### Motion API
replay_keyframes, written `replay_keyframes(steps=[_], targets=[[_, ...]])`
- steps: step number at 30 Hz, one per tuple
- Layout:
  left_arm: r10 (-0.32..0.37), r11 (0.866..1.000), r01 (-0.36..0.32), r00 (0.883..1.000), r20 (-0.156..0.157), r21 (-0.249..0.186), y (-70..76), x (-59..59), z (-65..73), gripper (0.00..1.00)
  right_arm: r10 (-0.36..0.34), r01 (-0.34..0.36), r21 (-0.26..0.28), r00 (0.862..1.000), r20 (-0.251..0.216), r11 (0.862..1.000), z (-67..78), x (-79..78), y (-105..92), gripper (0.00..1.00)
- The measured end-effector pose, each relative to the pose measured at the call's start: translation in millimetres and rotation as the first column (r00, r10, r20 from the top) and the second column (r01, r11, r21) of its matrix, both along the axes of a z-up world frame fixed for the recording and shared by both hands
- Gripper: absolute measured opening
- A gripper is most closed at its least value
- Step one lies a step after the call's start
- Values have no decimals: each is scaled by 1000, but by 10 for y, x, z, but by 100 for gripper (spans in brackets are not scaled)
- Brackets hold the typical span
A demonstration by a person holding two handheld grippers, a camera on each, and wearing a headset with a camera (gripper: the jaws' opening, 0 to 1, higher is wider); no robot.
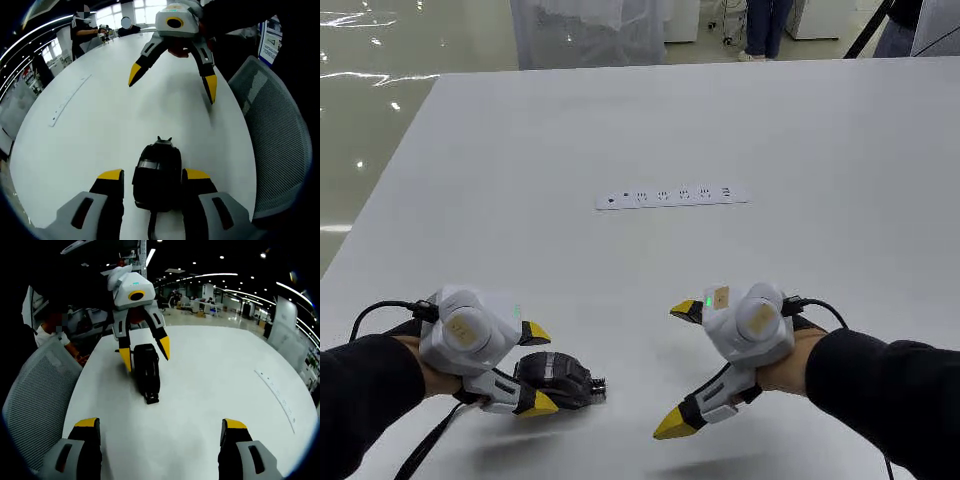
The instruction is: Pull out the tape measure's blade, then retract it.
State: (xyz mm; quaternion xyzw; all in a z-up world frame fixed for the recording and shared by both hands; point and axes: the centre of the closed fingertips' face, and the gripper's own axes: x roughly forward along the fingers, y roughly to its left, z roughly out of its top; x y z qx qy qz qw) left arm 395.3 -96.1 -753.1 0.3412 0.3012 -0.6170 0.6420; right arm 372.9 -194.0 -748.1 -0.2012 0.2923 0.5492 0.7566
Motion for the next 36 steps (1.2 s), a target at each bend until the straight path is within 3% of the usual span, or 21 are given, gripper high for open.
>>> replay_keyframes(steps=[1, 2, 9, 12, 14, 18, 25, 30, 36], targets=[[-49, 999, 49, 999, -24, -6, -23, -62, -8, 31, 5, -5, -2, 1000, 10, 1000, 3, 17, 19, 99], [-7, 1000, 7, 1000, 3, -3, -12, 2, -6, 31, 4, -4, -1, 1000, 16, 1000, 13, 27, 34, 99], [-39, 999, 39, 999, -6, 11, -29, -32, -22, 29, 10, -10, 17, 1000, 17, 1000, 24, 92, 160, 99], [-50, 999, 50, 999, -9, 18, -27, -38, -26, 29, 31, -32, 11, 999, 16, 999, 20, 82, 189, 85], [-60, 998, 60, 998, -9, 20, -28, -50, -26, 28, 31, -31, 22, 999, 12, 999, 14, 93, 240, 89], [-55, 998, 56, 998, -8, 25, -28, -53, -29, 28, 68, -68, -3, 997, 21, 998, -53, 81, 310, 81], [-47, 998, 47, 999, -11, 28, -14, -52, -26, 28, 101, -100, -31, 994, 30, 994, -163, 105, 440, 59], [-39, 999, 39, 999, -19, 19, -16, -48, -21, 28, 131, -130, -61, 991, 2, 990, -283, 90, 554, 41], [-33, 999, 33, 999, -24, 6, -17, -45, -14, 28, 171, -170, -86, 985, 6, 982, -340, 78, 688, 28]])
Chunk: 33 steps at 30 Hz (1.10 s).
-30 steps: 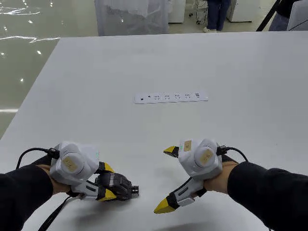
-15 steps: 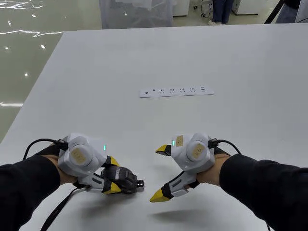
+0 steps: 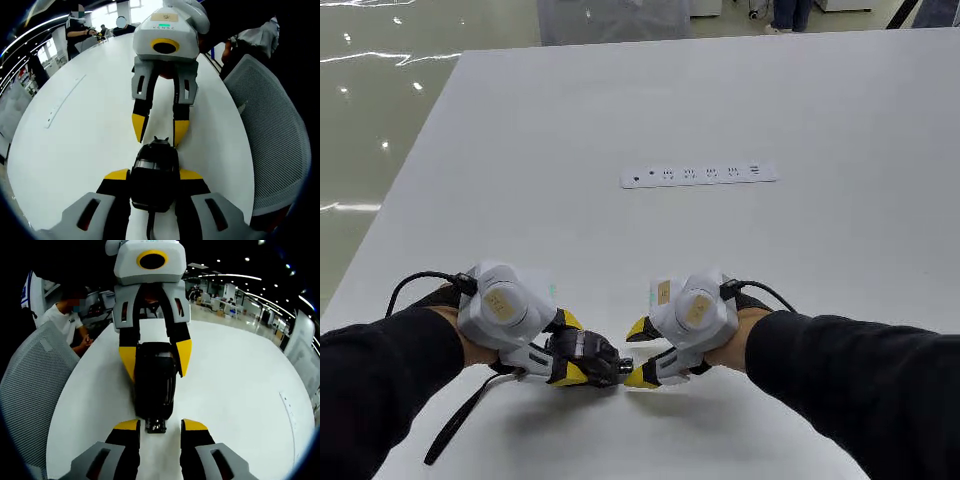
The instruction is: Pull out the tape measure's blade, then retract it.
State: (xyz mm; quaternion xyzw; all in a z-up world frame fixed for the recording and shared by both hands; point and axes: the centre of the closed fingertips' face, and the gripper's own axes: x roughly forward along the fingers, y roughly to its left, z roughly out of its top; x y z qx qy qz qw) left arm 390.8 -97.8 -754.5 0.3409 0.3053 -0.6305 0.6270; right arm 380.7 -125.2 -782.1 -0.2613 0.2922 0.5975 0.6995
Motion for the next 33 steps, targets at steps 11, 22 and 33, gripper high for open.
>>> replay_keyframes(steps=[11, 22, 33], targets=[[9, 1000, -9, 1000, -1, -16, -4, 9, 6, 29, 2, -3, -31, 1000, -14, 1000, -54, -33, 9, 13], [17, 1000, -17, 1000, 0, -19, 2, 7, 7, 29, -21, 18, -59, 999, -46, 998, -69, -31, 5, 8], [22, 1000, -22, 1000, 0, -14, -1, 9, 2, 29, -16, 13, -75, 999, -47, 997, -79, -32, -21, 8]])
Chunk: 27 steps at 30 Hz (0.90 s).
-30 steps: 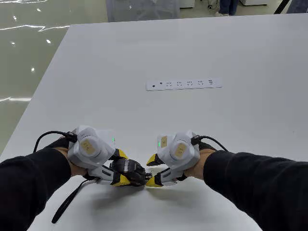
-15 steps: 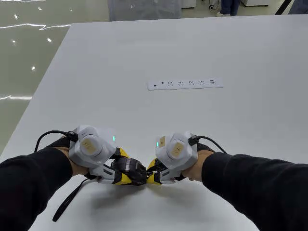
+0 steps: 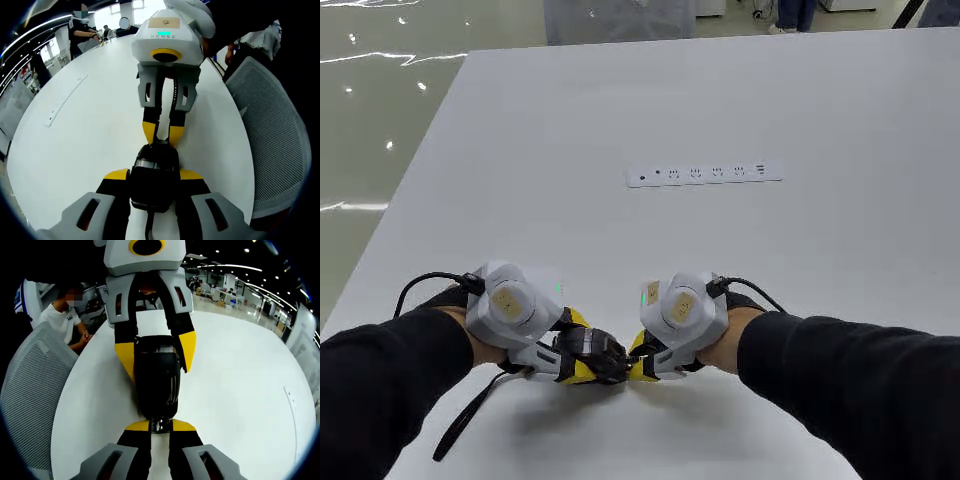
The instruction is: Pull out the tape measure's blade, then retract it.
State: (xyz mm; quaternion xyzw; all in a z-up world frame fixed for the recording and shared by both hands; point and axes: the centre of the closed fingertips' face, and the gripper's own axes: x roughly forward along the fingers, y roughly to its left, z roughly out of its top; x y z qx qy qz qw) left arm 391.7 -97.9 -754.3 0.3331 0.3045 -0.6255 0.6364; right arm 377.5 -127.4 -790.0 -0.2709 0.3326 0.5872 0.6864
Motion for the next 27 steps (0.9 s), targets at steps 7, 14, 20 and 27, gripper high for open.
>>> replay_keyframes(steps=[7, 14, 20, 27], targets=[[3, 1000, -3, 1000, 2, -2, 0, -2, -1, 29, 2, -2, -9, 1000, -1, 1000, -6, 9, 1, 9], [12, 1000, -12, 1000, 3, -9, -3, 0, -4, 29, 4, -4, -4, 1000, -12, 1000, -12, 16, 26, 11], [8, 1000, -8, 1000, 8, -6, 2, -3, -7, 29, 27, -27, -19, 1000, 3, 999, -39, 1, 57, 12], [13, 1000, -13, 1000, 11, -9, 4, 4, -6, 29, 22, -22, -16, 1000, -5, 1000, -57, 21, 8, 9]])
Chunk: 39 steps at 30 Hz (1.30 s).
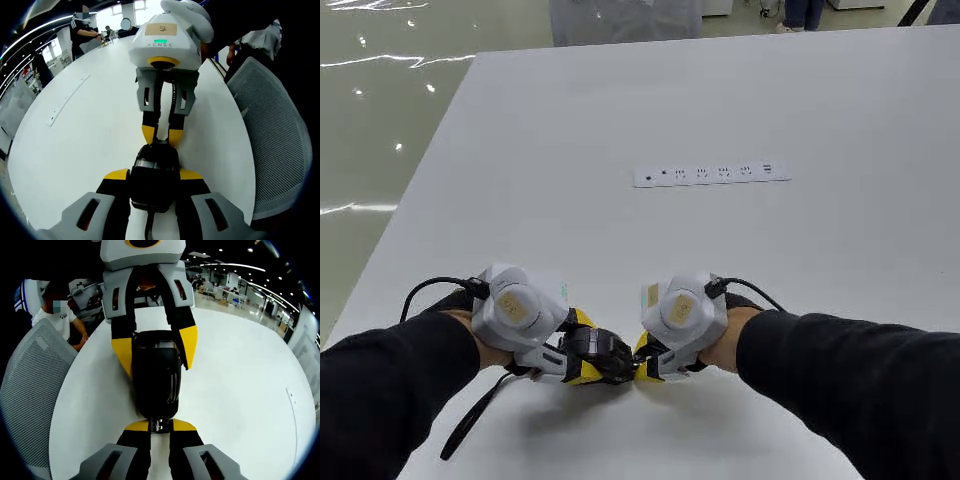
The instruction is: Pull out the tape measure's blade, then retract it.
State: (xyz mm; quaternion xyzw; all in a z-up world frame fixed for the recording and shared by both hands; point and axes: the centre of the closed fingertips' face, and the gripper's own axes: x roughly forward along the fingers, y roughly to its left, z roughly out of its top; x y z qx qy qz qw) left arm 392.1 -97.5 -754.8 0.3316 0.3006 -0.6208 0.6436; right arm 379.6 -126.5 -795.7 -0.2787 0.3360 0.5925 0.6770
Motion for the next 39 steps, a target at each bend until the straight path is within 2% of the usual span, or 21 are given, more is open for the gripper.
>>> replay_keyframes(steps=[20, 29, 39], targets=[[0, 1000, 0, 1000, -1, 12, -3, -13, 1, 29, -5, 5, -5, 1000, -13, 1000, -1, -29, -39, 8], [3, 1000, -3, 1000, -13, 19, 6, -3, -1, 28, -9, 8, -18, 1000, -18, 1000, -16, -23, -153, 8], [3, 1000, -3, 1000, 7, 3, 6, -2, -4, 28, -5, 5, -27, 1000, -11, 1000, -15, -34, -208, 8]])
